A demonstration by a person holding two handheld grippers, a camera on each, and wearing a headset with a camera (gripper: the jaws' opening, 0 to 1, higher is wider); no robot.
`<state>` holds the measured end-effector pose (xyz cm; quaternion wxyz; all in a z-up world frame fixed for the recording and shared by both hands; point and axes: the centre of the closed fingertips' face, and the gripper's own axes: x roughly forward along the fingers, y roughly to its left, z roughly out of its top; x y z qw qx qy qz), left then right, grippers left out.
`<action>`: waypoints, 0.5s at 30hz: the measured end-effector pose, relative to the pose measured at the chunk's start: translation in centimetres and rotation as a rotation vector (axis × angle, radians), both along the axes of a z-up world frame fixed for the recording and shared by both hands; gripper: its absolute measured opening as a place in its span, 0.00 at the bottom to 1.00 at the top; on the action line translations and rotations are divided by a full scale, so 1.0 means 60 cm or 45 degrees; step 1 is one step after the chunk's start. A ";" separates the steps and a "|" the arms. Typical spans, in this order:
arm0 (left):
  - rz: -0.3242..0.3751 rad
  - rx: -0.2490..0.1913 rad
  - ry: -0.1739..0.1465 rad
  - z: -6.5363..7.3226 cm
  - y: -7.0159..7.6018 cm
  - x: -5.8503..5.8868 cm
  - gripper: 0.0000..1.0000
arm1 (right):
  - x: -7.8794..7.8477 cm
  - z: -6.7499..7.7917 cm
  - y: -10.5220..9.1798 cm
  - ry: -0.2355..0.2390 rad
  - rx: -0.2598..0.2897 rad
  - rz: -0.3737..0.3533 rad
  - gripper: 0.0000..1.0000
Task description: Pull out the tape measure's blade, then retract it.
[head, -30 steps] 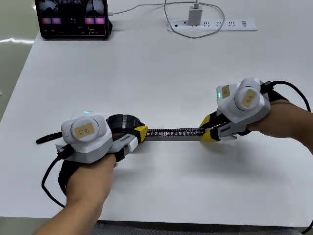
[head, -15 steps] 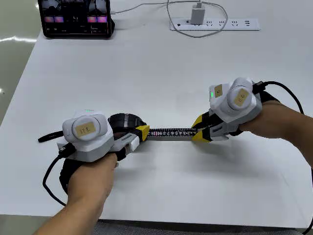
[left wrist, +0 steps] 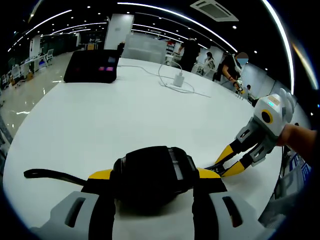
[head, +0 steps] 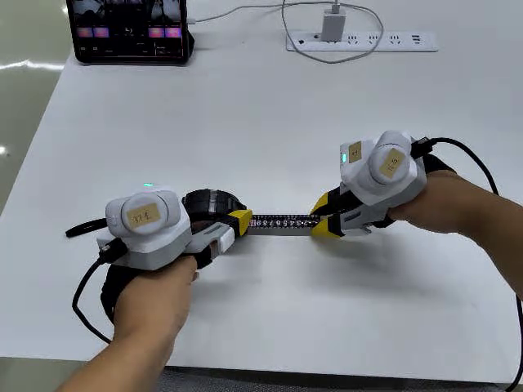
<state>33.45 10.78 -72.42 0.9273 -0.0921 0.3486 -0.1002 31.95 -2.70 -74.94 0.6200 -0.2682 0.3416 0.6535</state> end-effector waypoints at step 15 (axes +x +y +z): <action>0.005 -0.013 0.005 0.000 -0.001 0.000 0.58 | 0.000 -0.002 0.037 0.027 0.050 -0.004 0.11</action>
